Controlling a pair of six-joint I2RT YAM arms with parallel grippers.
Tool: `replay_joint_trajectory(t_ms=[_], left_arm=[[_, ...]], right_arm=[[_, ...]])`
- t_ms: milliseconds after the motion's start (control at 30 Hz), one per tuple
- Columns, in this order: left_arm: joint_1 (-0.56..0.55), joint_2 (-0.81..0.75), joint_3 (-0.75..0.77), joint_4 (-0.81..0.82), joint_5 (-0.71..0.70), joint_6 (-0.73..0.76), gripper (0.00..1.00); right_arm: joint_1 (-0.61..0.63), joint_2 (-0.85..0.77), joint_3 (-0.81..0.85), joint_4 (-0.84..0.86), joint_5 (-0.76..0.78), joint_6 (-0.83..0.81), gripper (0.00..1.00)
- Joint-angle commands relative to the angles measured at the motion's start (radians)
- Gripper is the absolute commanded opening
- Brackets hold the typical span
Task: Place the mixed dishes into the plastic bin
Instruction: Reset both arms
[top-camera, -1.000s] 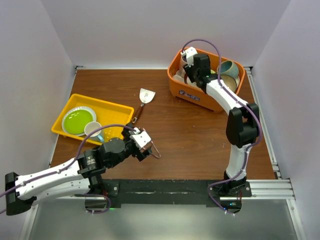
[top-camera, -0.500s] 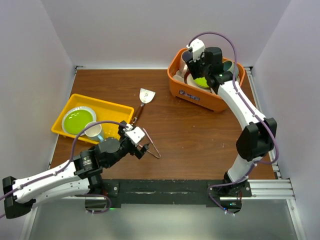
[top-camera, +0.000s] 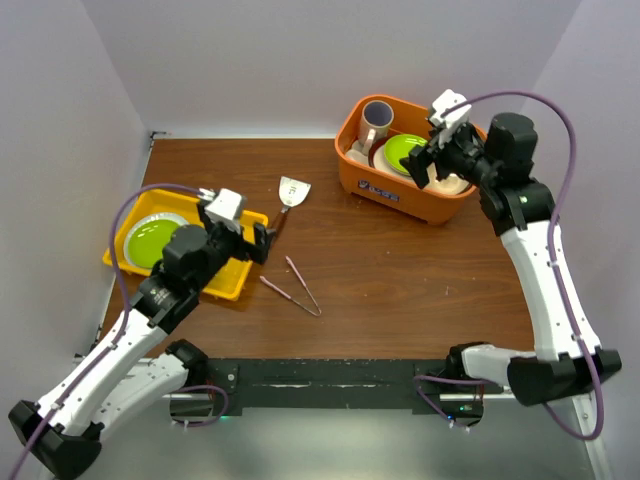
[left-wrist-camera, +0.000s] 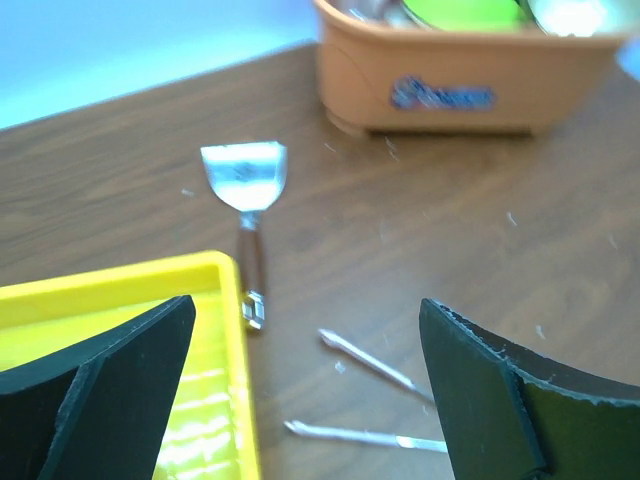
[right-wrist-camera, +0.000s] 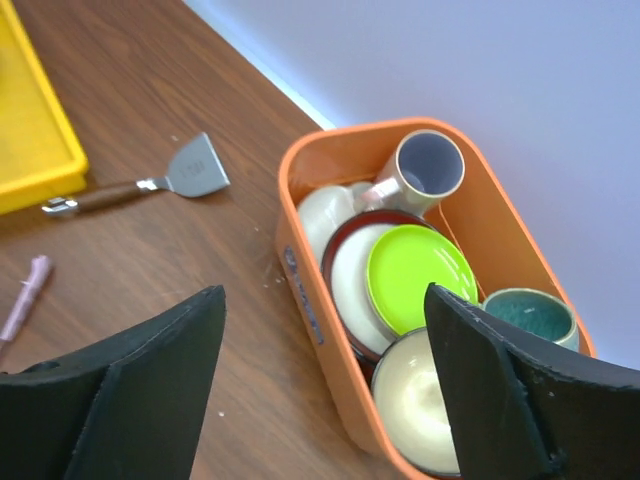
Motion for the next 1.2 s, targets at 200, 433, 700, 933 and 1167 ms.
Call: replay_joint_trajectory(t_ms=[200,433,700,933,1167], left_arm=[[0.275,0.123,0.290,-0.107,0.212,-0.197,1.00],[0.277,0.123,0.466,-0.225,0.142,-0.182,1.00],[0.277,0.094,0.541,-0.309,0.100,-0.159,1.00],[0.277,0.067,0.534,-0.315,0.118,-0.166,1.00],[0.277,0.047,0.537,-0.289,0.151,-0.200,1.00]], right_arm=[[-0.072,-0.190,-0.113,-0.038,-0.021,0.127,0.98],[-0.082,-0.230,-0.107,-0.059,0.037,0.240,0.98],[-0.083,-0.233,-0.025,-0.061,0.238,0.428,0.98],[-0.085,-0.258,0.000,-0.078,0.309,0.483,0.98],[-0.097,-0.287,-0.006,-0.079,0.304,0.487,0.98]])
